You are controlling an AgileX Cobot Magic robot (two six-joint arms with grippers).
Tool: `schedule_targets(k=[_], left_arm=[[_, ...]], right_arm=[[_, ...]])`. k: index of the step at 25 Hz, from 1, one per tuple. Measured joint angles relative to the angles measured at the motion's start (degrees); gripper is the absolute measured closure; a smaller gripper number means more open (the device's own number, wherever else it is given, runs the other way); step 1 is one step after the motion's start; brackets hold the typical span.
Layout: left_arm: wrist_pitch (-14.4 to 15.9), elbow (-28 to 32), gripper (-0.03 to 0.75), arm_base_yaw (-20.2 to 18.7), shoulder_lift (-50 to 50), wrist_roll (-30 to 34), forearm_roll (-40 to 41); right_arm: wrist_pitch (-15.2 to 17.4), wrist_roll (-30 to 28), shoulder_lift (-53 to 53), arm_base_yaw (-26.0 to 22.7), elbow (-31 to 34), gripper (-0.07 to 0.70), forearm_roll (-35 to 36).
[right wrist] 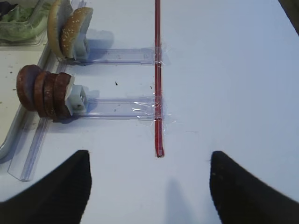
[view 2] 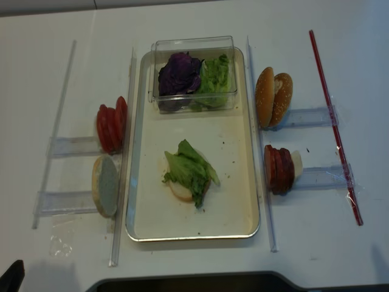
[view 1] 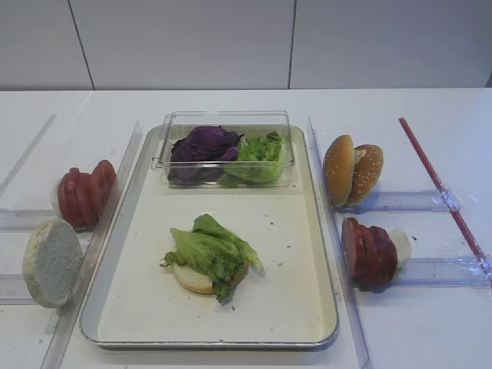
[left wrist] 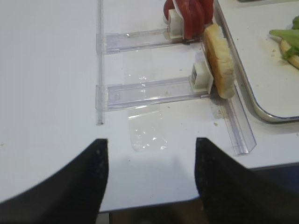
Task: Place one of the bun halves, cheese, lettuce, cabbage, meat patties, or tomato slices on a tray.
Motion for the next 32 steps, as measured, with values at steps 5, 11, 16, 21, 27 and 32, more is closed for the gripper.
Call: schedule_targets(k=[5, 11, 16, 21, 27, 32], left_arm=[[0.00, 0.00, 0.299, 0.00, 0.00, 0.00, 0.00], [0.00, 0.00, 0.299, 0.00, 0.00, 0.00, 0.00], [0.00, 0.00, 0.299, 0.00, 0.00, 0.00, 0.00], [0.00, 0.00, 0.299, 0.00, 0.00, 0.00, 0.00], [0.00, 0.00, 0.299, 0.00, 0.00, 0.00, 0.00], [0.00, 0.00, 0.299, 0.00, 0.00, 0.00, 0.00]], right_arm=[[0.00, 0.00, 0.00, 0.00, 0.00, 0.069, 0.00], [0.00, 0.00, 0.00, 0.00, 0.00, 0.069, 0.00], [-0.12, -0.11, 0.00, 0.00, 0.00, 0.069, 0.00], [-0.12, -0.11, 0.00, 0.00, 0.00, 0.069, 0.00], [-0.12, -0.11, 0.00, 0.00, 0.00, 0.069, 0.00], [-0.12, -0.11, 0.00, 0.00, 0.00, 0.069, 0.00]])
